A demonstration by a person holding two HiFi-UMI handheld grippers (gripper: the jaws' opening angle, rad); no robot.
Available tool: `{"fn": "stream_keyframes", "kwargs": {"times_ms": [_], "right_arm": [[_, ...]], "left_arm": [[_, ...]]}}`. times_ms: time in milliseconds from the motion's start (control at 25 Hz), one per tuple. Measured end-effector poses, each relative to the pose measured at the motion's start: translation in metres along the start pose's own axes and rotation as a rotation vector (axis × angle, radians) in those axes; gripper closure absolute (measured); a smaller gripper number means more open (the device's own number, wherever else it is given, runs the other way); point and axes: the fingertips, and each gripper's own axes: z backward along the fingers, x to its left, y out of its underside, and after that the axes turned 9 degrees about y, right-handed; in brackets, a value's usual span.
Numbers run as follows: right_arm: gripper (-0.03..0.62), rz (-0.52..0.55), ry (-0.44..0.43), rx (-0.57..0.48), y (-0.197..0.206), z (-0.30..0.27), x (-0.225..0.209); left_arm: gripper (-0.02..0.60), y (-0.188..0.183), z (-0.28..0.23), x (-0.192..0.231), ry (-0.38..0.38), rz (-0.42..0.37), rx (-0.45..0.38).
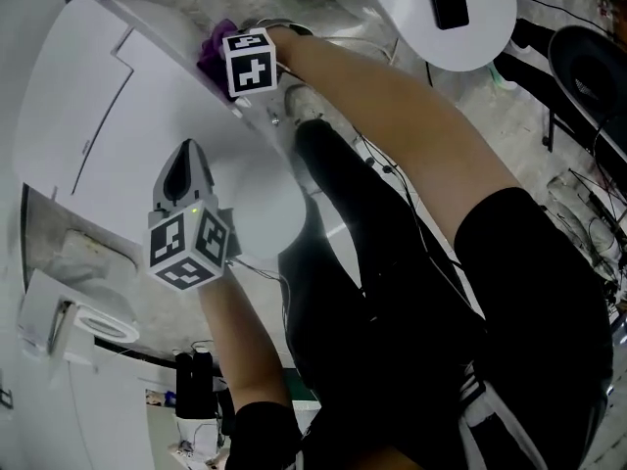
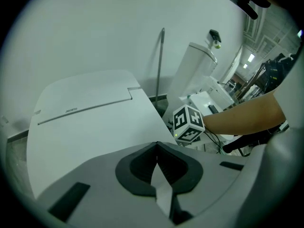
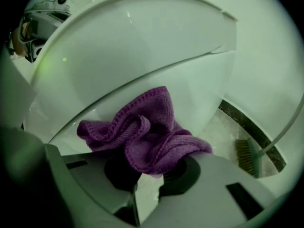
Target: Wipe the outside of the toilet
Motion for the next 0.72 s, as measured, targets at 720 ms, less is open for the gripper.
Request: {"fn": "stream_keyframes", "kwargs": {"times_ms": [720], "right_arm": [[0.526, -0.192, 0.090, 0.075, 0.073, 0.010, 0.137]], "left_arm": [[0.572, 0.075, 0.030, -0.025, 0.152, -0.181, 0.093]]}}
